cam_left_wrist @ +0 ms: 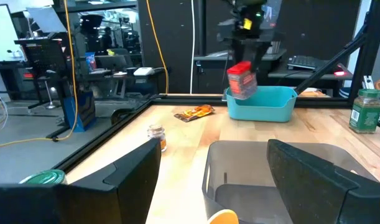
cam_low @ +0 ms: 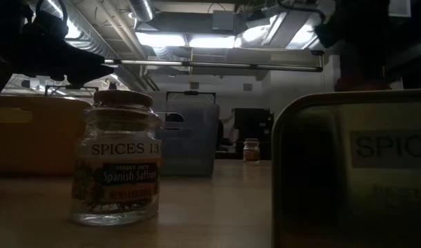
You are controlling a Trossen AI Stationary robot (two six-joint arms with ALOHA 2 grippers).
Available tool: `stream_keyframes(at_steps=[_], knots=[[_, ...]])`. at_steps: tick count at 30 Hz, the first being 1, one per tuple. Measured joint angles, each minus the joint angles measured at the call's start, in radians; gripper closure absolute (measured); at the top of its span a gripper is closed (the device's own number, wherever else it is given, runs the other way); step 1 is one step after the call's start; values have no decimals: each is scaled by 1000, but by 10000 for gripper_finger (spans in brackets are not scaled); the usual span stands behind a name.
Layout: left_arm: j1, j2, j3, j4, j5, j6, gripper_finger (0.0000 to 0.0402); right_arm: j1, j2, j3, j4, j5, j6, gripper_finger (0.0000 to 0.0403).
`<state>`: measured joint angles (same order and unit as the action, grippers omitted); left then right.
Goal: Sort spices by type
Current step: Put the top right red spice can into the blue bin
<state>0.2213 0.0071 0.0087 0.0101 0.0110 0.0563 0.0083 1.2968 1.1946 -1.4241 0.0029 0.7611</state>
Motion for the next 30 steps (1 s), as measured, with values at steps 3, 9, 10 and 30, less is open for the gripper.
stream_keyframes(at_steps=[3, 9, 10, 30], knots=[[0, 0, 0, 0, 0, 0, 123, 64, 0, 0, -47, -3, 78, 176], [0, 0, 0, 0, 0, 0, 123, 192, 0, 0, -142, 29, 248, 166], [0, 0, 0, 0, 0, 0, 123, 213, 0, 0, -153, 51, 279, 166], [0, 0, 0, 0, 0, -4, 123, 345, -1, -259, -60, 196, 414, 166]])
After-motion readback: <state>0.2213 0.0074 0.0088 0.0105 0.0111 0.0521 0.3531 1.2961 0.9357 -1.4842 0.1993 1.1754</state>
